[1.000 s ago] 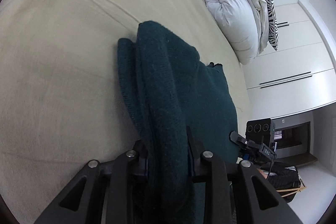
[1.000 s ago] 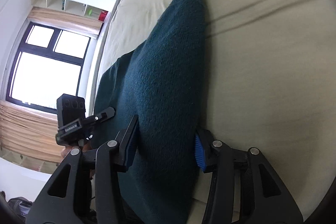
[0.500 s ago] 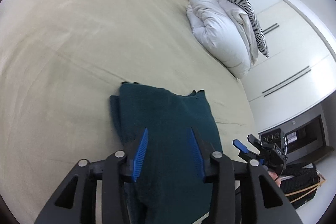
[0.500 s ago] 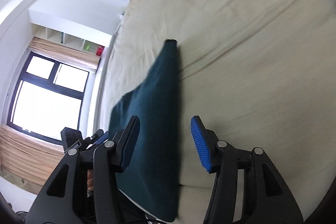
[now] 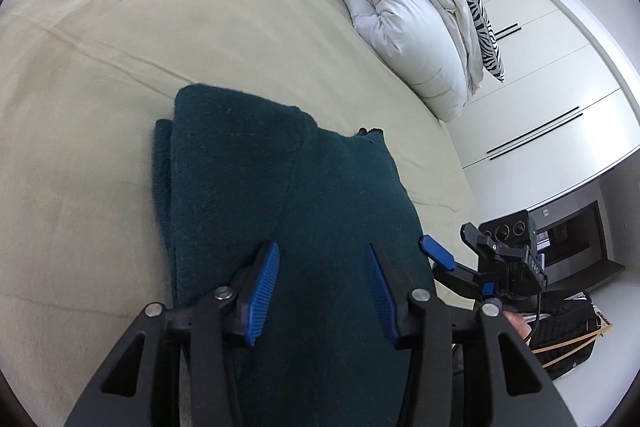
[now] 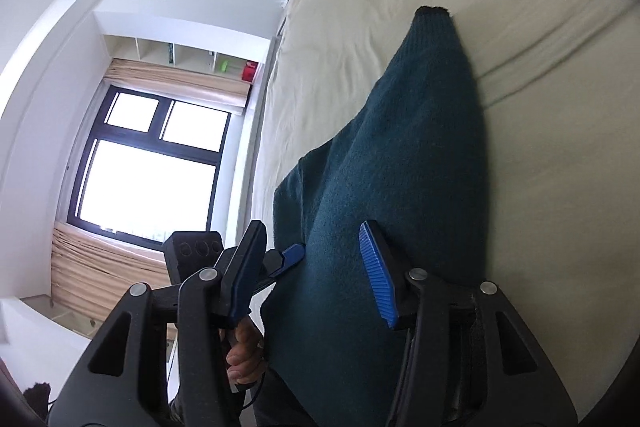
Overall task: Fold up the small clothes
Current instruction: 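Release the sweater and pull both grippers back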
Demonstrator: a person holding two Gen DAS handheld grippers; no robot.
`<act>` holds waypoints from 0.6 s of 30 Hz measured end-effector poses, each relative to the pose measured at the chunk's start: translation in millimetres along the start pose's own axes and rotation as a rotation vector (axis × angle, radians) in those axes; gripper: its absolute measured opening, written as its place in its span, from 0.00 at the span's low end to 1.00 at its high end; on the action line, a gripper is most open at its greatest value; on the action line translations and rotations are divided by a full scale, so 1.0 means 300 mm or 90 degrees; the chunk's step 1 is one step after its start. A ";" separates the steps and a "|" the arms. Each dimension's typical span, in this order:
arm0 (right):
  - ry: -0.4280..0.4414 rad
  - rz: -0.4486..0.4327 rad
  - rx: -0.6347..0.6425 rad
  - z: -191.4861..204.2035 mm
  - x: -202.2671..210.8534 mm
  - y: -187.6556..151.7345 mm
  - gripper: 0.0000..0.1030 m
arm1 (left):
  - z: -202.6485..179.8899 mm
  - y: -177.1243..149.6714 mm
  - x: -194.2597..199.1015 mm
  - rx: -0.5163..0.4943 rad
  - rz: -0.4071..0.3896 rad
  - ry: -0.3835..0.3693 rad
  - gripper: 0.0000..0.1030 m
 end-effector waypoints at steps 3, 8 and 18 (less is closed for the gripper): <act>-0.070 -0.031 0.045 0.018 0.092 -0.022 0.49 | -0.030 0.003 0.055 -0.035 -0.031 0.045 0.54; -0.238 -0.089 0.209 0.130 0.233 -0.061 0.49 | -0.114 0.026 0.231 -0.147 -0.159 0.168 0.79; -0.461 -0.382 0.447 0.524 0.420 -0.081 0.99 | -0.317 -0.033 0.510 -0.308 -0.389 0.361 1.00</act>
Point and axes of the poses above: each gripper's, at about its wrist camera, not at the fingertips, and x roughly against the way its jaws point, z to its left, y to its top, the point moved 8 cm from there along -x, roughly the way its jaws point, and after that the axes turned 7 degrees about y, right-handed, at the moved point
